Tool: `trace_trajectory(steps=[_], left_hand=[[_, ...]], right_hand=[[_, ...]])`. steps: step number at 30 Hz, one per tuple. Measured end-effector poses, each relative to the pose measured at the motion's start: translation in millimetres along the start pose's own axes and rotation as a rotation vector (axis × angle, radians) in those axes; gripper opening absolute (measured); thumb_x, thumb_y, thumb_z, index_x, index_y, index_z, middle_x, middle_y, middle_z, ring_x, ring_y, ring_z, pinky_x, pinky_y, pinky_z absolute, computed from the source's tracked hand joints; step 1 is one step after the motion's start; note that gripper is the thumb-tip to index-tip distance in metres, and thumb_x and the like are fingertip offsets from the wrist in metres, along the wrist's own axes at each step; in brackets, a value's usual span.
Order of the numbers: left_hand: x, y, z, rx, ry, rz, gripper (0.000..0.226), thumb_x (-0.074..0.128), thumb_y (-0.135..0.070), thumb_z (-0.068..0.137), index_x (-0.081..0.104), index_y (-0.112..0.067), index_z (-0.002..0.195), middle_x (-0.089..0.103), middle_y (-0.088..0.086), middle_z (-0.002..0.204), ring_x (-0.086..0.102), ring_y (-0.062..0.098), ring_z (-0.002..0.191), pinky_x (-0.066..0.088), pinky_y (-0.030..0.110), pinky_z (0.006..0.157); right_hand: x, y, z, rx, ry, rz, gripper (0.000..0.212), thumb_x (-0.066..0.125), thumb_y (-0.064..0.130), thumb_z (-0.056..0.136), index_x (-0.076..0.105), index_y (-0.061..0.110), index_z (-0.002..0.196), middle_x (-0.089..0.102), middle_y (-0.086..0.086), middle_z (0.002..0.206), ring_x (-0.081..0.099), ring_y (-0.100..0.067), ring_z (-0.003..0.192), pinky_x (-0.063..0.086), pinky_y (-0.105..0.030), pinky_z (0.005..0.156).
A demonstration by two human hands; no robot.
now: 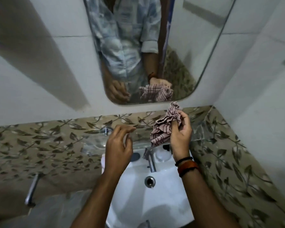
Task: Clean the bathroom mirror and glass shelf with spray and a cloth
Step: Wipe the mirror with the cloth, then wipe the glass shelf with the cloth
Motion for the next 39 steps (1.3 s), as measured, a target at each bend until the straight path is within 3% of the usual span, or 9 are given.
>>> trace_trajectory(steps=[3,8,15,19,26,30,32,35,39], left_hand=[[27,-8,5,-0.002,0.061,-0.024,0.034,0.059,-0.002,0.098,0.081,-0.017,0.121,0.074,-0.003,0.122,0.07,0.013,0.114,0.051,0.017,0.096],[83,-29,8,-0.021,0.209,-0.063,0.04,0.066,0.003,0.098,0.081,-0.023,0.125,0.074,-0.005,0.13,0.069,0.011,0.12,0.05,0.014,0.101],[115,-13,-11,-0.129,0.245,0.018,0.04,0.065,0.0,0.099,0.082,-0.024,0.126,0.075,-0.004,0.133,0.068,0.018,0.128,0.054,0.032,0.108],[93,28,-21,-0.31,0.063,0.044,0.033,0.066,0.0,0.1,0.084,-0.021,0.119,0.08,-0.002,0.125,0.073,0.022,0.119,0.061,0.043,0.106],[12,101,-81,-0.804,-0.581,-0.059,0.017,0.079,-0.017,0.099,0.073,-0.012,0.115,0.076,0.015,0.109,0.074,0.037,0.101,0.06,0.05,0.098],[-12,124,-114,-1.042,-0.846,-0.233,0.025,0.073,-0.009,0.102,0.056,-0.018,0.118,0.067,0.005,0.096,0.064,0.019,0.083,0.05,0.027,0.093],[-22,150,-130,-1.125,-0.965,-0.284,0.021,0.066,-0.013,0.102,0.054,-0.021,0.117,0.072,0.003,0.098,0.069,0.016,0.083,0.055,0.032,0.094],[-21,209,-145,-1.224,-0.942,-0.627,0.021,0.057,-0.012,0.099,0.073,-0.025,0.092,0.08,0.011,0.099,0.071,0.029,0.086,0.061,0.039,0.081],[-24,224,-137,-1.208,-0.829,-1.003,0.023,0.046,-0.021,0.113,0.061,-0.026,0.096,0.069,-0.001,0.089,0.072,0.021,0.087,0.06,0.042,0.11]], right_hand=[[-45,9,24,-0.079,-0.067,-0.198,0.033,0.064,0.0,0.108,0.07,0.014,0.137,0.072,-0.002,0.14,0.067,-0.004,0.13,0.052,-0.042,0.121],[-101,14,71,-0.304,-0.109,-0.717,0.046,0.065,-0.003,0.099,0.073,0.013,0.142,0.066,-0.02,0.138,0.066,-0.039,0.125,0.055,-0.046,0.113],[-101,-66,103,-0.231,0.147,-1.014,0.043,0.052,0.011,0.107,0.07,0.016,0.146,0.062,-0.023,0.151,0.063,-0.048,0.134,0.052,-0.05,0.121],[-95,-87,91,-0.247,0.184,-1.052,0.05,0.048,0.014,0.105,0.062,0.014,0.153,0.054,-0.024,0.157,0.057,-0.047,0.141,0.049,-0.055,0.123],[-97,-79,78,-0.215,0.118,-1.004,0.051,0.061,0.0,0.098,0.069,0.013,0.147,0.062,-0.025,0.148,0.059,-0.048,0.136,0.05,-0.054,0.121],[-89,-75,67,-0.229,0.096,-0.991,0.054,0.065,-0.006,0.092,0.072,0.011,0.144,0.065,-0.026,0.14,0.063,-0.048,0.127,0.054,-0.054,0.114],[-80,-72,57,-0.249,0.097,-0.993,0.055,0.067,-0.007,0.092,0.071,0.011,0.144,0.066,-0.026,0.139,0.064,-0.047,0.125,0.054,-0.054,0.111],[-53,-71,36,-0.254,0.162,-0.984,0.057,0.065,-0.004,0.094,0.068,0.014,0.148,0.063,-0.023,0.142,0.062,-0.045,0.124,0.055,-0.054,0.108],[0,-67,1,-0.273,0.248,-1.008,0.059,0.066,-0.001,0.094,0.067,0.02,0.149,0.064,-0.017,0.142,0.063,-0.042,0.123,0.053,-0.052,0.107]])
Point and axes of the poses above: each hand's wrist, its own z-axis towards the middle knuckle, its own x-axis out of the palm, y = z × x, the point moved 10 cm from there along z, towards the middle knuckle
